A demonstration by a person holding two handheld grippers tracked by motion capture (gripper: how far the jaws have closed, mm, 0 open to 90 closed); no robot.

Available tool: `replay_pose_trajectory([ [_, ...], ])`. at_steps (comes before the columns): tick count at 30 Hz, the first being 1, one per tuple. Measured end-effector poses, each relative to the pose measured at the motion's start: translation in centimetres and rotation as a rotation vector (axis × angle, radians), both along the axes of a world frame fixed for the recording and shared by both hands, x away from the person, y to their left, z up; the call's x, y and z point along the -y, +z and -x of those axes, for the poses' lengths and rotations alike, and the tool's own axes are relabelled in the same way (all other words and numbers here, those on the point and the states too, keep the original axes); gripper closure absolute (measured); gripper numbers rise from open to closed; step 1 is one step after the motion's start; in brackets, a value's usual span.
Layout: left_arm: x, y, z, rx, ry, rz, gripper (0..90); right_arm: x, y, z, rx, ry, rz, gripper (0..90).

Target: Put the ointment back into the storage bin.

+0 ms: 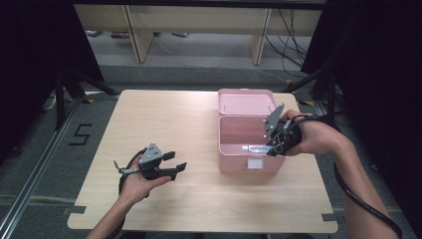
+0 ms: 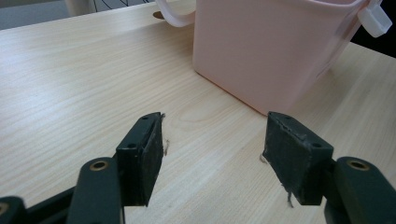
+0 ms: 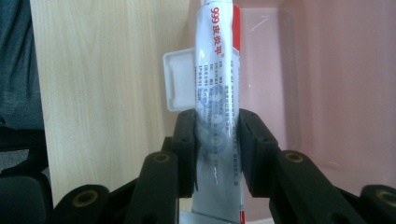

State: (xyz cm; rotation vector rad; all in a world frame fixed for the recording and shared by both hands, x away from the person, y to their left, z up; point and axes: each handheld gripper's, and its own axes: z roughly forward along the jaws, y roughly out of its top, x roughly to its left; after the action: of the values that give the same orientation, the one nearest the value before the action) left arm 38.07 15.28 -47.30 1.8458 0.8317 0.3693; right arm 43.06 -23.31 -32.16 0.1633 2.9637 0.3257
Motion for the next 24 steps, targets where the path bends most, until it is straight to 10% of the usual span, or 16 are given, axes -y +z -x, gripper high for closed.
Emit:
replay_pose_trajectory([
  [24, -0.1, 0.2, -0.1, 0.0, 0.01, -0.008, 36.8, -0.2, -0.1, -2.5, 0.009, 0.024, 0.021, 71.1],
])
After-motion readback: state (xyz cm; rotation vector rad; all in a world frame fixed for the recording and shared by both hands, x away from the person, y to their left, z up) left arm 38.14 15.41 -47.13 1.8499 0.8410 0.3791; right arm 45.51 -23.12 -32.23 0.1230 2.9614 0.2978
